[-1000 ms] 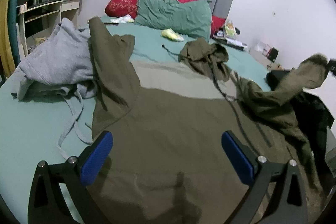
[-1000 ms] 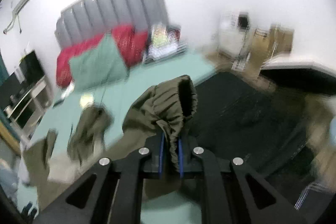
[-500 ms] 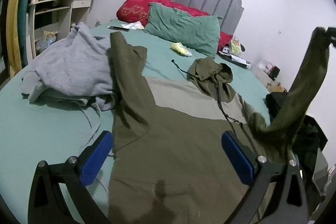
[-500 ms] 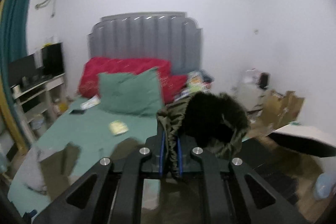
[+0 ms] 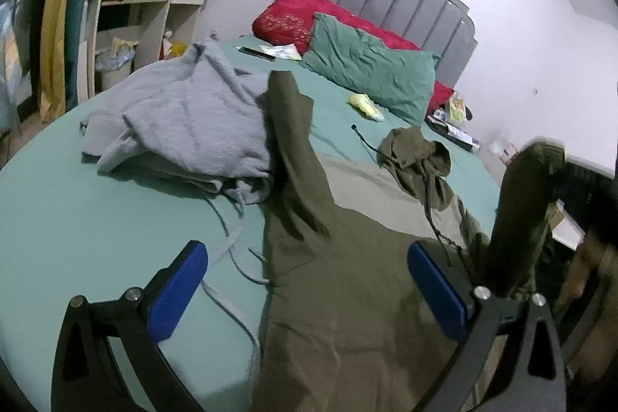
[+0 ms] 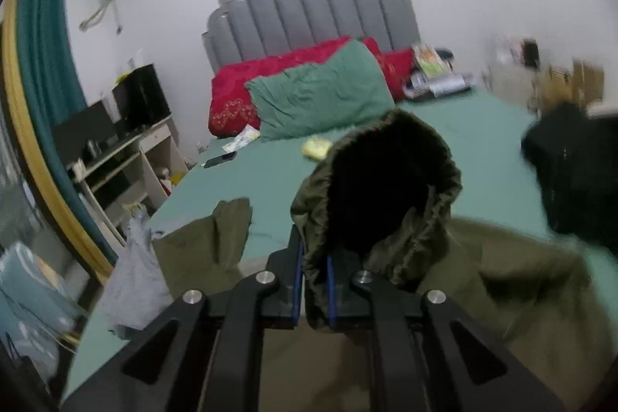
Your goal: Fold large clothes
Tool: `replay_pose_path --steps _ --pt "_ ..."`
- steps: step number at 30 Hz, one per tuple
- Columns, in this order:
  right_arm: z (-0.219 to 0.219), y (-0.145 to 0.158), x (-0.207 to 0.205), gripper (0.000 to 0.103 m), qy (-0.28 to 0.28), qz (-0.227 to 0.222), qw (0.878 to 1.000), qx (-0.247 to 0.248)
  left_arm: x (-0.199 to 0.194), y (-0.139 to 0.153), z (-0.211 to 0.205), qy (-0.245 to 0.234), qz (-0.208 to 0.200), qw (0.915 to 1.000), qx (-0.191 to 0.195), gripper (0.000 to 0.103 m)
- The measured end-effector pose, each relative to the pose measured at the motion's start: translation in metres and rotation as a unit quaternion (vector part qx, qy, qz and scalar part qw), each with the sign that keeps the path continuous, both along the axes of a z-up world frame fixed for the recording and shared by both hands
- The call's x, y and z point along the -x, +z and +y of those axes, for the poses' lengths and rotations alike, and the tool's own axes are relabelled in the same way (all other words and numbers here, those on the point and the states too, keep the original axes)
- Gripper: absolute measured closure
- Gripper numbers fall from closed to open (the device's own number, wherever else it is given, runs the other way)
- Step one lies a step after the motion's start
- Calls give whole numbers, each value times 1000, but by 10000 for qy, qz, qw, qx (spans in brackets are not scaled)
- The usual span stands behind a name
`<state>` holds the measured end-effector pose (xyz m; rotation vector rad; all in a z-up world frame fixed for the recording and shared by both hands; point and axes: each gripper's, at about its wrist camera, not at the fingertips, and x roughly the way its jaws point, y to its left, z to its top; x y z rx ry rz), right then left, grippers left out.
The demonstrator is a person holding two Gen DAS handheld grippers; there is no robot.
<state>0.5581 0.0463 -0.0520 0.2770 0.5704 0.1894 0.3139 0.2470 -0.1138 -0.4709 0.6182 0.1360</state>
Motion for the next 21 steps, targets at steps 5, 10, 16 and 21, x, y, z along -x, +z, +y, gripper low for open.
replay_pose_path --steps 5,10,16,21 --pt "-75 9 29 94 -819 -382 9958 112 -2 -2 -1 -42 60 10000 26 0" --pt "-196 21 87 93 -2119 -260 9770 2 -9 -5 -24 -313 100 9994 -133 0" --pt "-221 -64 148 76 -1671 1561 9725 443 -13 -9 -53 -569 148 9974 -420 0" --pt "-184 -109 186 70 -477 2693 9605 519 -16 -11 -65 -654 176 9957 -626 0"
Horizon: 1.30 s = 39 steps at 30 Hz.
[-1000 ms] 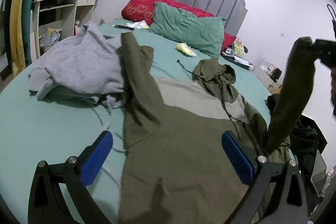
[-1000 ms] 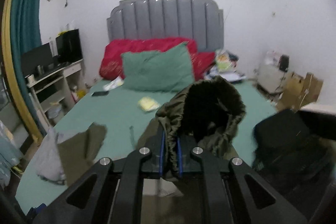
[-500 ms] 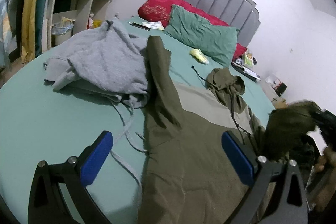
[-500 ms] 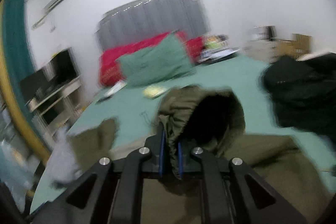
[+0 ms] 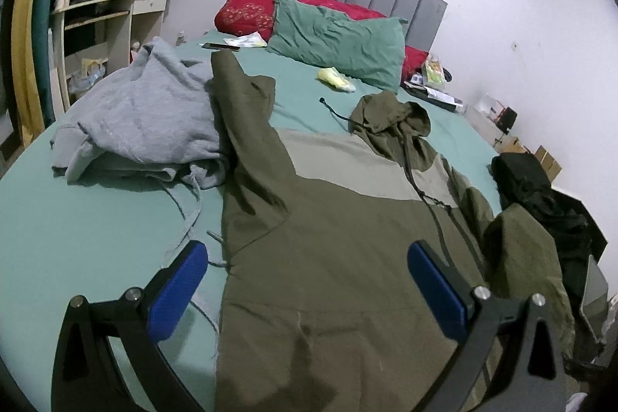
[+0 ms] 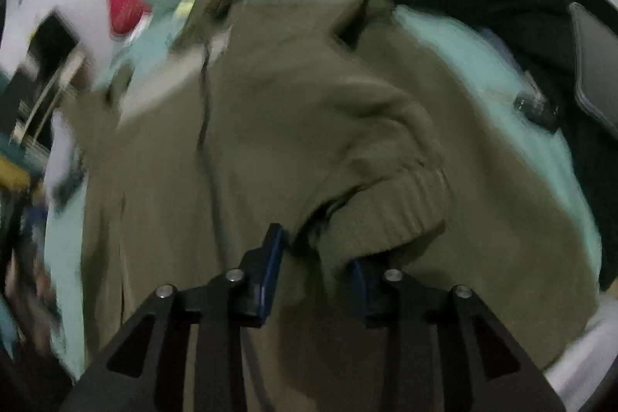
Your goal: Fold large clothes
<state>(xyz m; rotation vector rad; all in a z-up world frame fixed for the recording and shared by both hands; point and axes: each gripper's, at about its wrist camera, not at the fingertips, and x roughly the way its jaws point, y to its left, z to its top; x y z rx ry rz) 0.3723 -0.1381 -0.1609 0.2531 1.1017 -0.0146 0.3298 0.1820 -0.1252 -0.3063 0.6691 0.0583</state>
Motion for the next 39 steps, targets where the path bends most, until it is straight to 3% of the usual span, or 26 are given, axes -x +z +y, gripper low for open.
replay_pose_path --steps 3,5,7,9,10,12,15,16,18,19,20,21,22,25,28,31,32,33,34,36,39 --pt "25 62 11 55 457 -1159 9907 544 0 0 -1 -49 -7 10000 -70 0" --pt "44 107 6 49 761 -2008 9709 1063 -1 1 0 -71 -11 9999 -115 0" --pt "57 134 -11 16 1200 -2607 9473 1420 -5 0 3 -66 32 9999 -80 0" --pt "75 144 -64 14 1812 -2891 9220 1832 -9 -3 5 -58 75 10000 -30 0" --pt "83 144 -95 14 1957 -2798 9208 1883 -10 -4 5 -58 100 9999 -50 0" --pt "100 119 -166 14 2237 -2292 9318 1707 -12 -8 4 -55 146 9998 -129 0" --pt "104 44 -274 23 2418 -1169 9523 1447 -14 -14 5 -21 215 9996 -177 0" --pt "101 11 -305 41 2436 -734 9570 1395 -15 -15 4 -34 225 9996 -181 0" --pt "90 -40 -347 61 2313 57 9649 1239 -17 -17 2 -51 230 9994 -245 0" --pt "79 -69 -360 82 2241 485 9683 991 -19 -19 0 -71 260 9993 -272 0" --pt "69 -87 -364 94 2208 693 9688 882 -22 -21 -1 -98 292 9992 -260 0" --pt "59 -98 -371 98 2260 814 9676 780 -25 -24 -2 -140 343 9991 -213 0" --pt "51 -98 -371 101 2292 736 9677 749 -27 -26 -3 -166 392 9990 -156 0" --pt "20 -58 -387 101 2107 -93 9689 1298 -34 -35 -5 -197 517 9985 10 0" --pt "-43 -3 -416 102 1321 -796 9734 1696 -35 -42 -7 -186 555 9982 108 0" --pt "-102 1 -451 101 813 -790 9812 1563 -35 -46 -13 -210 557 9982 30 0" --pt "-113 -4 -453 99 740 -742 9825 1541 -37 -46 -15 -232 542 9983 6 0" --pt "-119 -7 -451 84 674 -731 9830 1546 -37 -46 -18 -264 529 9982 -47 0" --pt "-122 -6 -440 55 608 -769 9819 1619 -37 -47 -20 -274 534 9982 -94 0" --pt "-118 5 -409 22 705 -1115 9730 1895 -36 -48 -23 -308 557 9979 -122 0" --pt "-98 19 -337 22 1124 -1369 9601 2164 -35 -46 -24 -372 565 9977 -99 0"
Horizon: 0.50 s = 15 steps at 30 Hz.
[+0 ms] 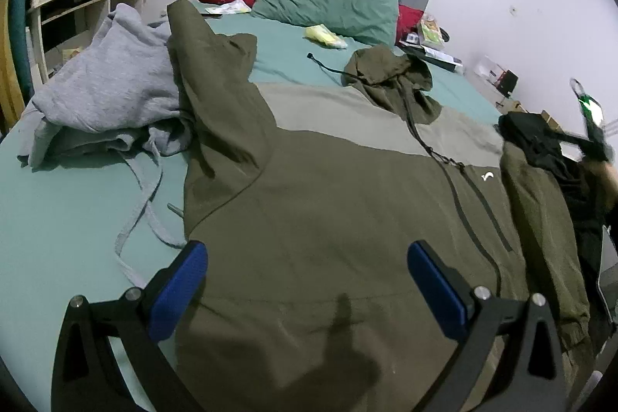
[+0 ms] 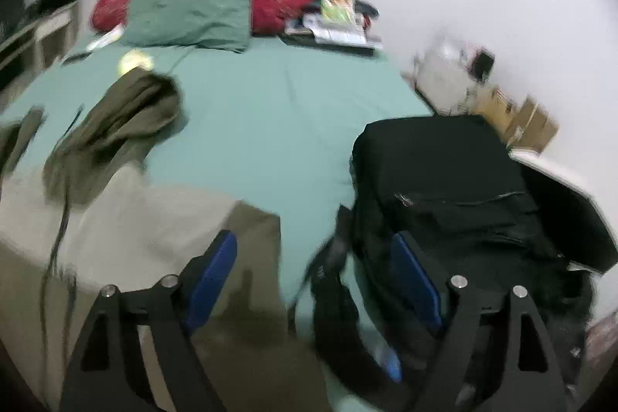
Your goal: Fold large clothes
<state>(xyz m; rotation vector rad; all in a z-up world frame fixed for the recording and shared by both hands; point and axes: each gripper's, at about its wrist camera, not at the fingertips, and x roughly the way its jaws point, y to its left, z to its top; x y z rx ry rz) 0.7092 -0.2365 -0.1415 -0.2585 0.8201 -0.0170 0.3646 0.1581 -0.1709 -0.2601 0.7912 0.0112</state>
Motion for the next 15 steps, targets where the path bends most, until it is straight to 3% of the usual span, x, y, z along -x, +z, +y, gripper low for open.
replay_pose_path --steps 2,4,6,8,10,12,13,14,15 --pt "12 5 65 22 600 90 9979 -238 3 5 1 -4 -74 10000 1 0" --pt "39 0 140 22 1379 229 9901 -160 5 10 4 24 -135 9999 60 0" --pt "66 -12 201 22 2108 524 9761 17 9 14 7 53 -149 9998 143 0" --pt "97 -32 266 22 2927 996 9508 169 12 17 9 66 -163 9996 210 0" --pt "118 -56 303 22 3276 1469 9321 473 18 21 9 51 -213 9995 218 0" --pt "129 -84 325 22 3299 1665 9218 1170 21 24 10 36 -237 9995 191 0" --pt "131 -104 332 30 3299 1775 9127 1631 23 26 11 35 -245 9995 176 0" --pt "130 -110 331 47 3228 1803 9125 1750 25 27 12 43 -244 9996 162 0" --pt "123 -113 324 86 3051 1884 9182 1683 26 28 13 55 -243 9996 151 0"
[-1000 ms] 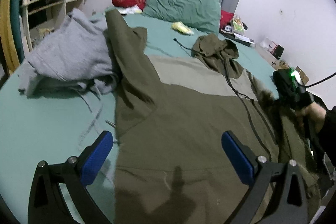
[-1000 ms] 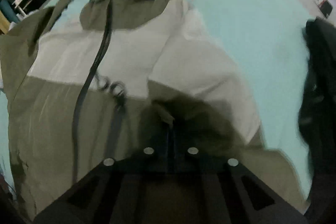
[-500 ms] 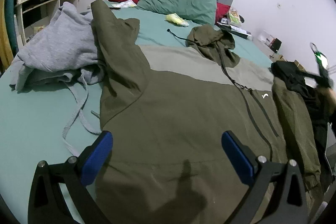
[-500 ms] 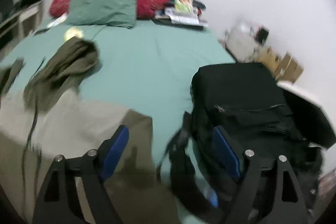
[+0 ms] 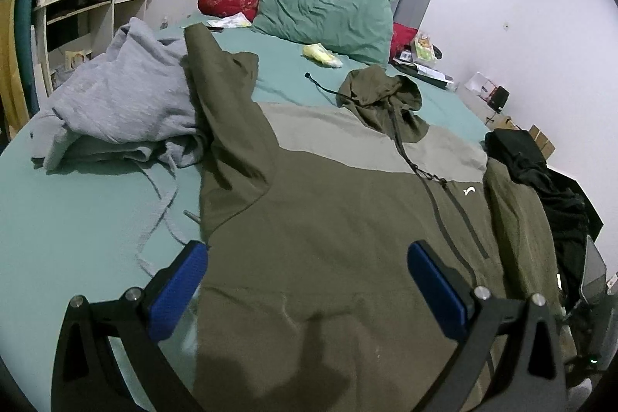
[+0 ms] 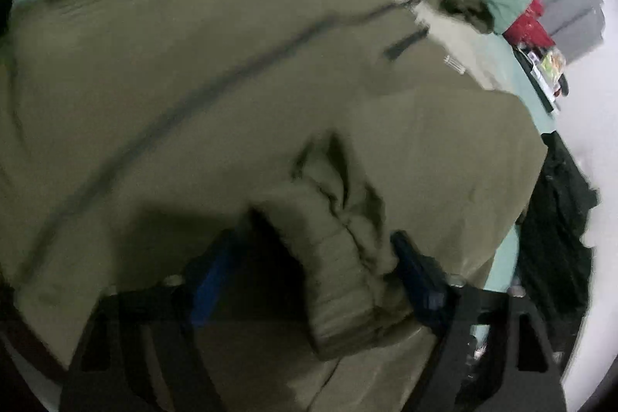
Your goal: Fold large clothes
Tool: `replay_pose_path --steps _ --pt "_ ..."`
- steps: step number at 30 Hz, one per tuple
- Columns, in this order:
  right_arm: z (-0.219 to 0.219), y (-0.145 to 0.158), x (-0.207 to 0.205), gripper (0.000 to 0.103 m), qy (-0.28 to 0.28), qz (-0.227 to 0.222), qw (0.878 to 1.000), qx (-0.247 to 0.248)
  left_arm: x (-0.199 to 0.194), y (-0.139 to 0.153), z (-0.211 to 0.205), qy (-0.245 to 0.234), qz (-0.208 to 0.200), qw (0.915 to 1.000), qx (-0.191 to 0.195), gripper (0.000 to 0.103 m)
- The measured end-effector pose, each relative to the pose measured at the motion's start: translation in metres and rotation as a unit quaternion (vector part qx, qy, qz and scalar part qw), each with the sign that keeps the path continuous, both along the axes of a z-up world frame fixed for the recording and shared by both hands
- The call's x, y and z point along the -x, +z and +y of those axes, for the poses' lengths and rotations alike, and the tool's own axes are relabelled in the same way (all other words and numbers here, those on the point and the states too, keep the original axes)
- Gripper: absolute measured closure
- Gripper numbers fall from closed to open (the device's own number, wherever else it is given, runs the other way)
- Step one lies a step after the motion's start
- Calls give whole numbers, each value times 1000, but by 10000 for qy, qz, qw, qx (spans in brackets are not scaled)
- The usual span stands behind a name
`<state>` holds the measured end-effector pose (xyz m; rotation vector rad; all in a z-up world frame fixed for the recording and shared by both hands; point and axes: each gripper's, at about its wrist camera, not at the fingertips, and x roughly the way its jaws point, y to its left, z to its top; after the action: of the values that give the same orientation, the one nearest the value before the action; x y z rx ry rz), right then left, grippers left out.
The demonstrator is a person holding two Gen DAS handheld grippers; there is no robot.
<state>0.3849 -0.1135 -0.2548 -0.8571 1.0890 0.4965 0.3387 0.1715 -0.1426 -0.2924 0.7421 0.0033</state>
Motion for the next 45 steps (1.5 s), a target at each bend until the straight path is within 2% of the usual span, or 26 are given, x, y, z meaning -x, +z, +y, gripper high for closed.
replay_pose_path --steps 2,4,7,10,13,17,19,21,23,24,25,26,27,28,30,32,35,37,38,41,43,44,45 --pt "-9 14 -20 92 -692 44 9959 -574 3 4 6 42 -34 10000 1 0" --pt "-11 47 -35 93 -1189 -80 9839 -1332 5 9 13 110 -82 9999 40 0" --pt "0 98 -81 94 -1710 -15 9445 -2805 8 16 24 208 -155 9996 105 0" --pt "37 130 -119 94 -1738 -43 9158 -3622 11 23 35 321 -233 9990 192 0" --pt "78 145 -168 93 -1819 -61 8915 -4149 13 27 48 488 -265 9982 218 0" --pt "147 137 -234 93 -1883 -34 8704 -4550 15 29 66 681 -283 9969 267 0" --pt "179 127 -268 93 -1995 49 8625 -4651 14 29 75 787 -240 9961 307 0" --pt "213 117 -289 92 -2036 133 8602 -4673 12 29 84 886 -236 9950 385 0" --pt "248 107 -304 86 -2156 188 8604 -4614 9 28 90 951 -199 9943 434 0" --pt "261 97 -310 78 -2224 247 8603 -4581 9 28 92 960 -209 9943 420 0" --pt "271 84 -314 63 -2289 387 8578 -4586 7 27 95 996 -204 9942 341 0" --pt "280 73 -319 54 -2272 569 8538 -4649 6 26 97 1041 -192 9940 292 0" --pt "285 61 -322 33 -2155 812 8482 -4770 5 25 100 1086 -169 9935 284 0" --pt "291 50 -323 24 -2029 999 8469 -4812 4 23 102 1120 -138 9930 335 0" --pt "290 46 -313 24 -1878 960 8520 -4792 3 21 103 1126 -96 9924 483 0" --pt "272 57 -299 24 -1648 825 8544 -4858 2 19 99 1091 -71 9925 540 0" --pt "217 78 -278 24 -1660 5 8727 -4593 1 19 89 1009 -72 9941 398 0" --pt "168 80 -273 24 -2043 -542 8849 -4150 0 18 81 941 -56 9951 283 0" --pt "150 76 -275 24 -2226 -612 8889 -3957 0 18 79 914 -49 9955 238 0" --pt "100 44 -283 27 -2849 -548 9051 -3107 0 14 71 816 -10 9966 82 0" --pt "88 20 -285 39 -2996 -410 9110 -2803 -2 10 68 824 70 9966 -59 0" --pt "89 11 -286 40 -2986 -324 9137 -2738 -3 9 69 844 125 9963 -95 0" --pt "95 -6 -287 40 -2899 -2 9205 -2620 -5 6 71 873 183 9960 -91 0"
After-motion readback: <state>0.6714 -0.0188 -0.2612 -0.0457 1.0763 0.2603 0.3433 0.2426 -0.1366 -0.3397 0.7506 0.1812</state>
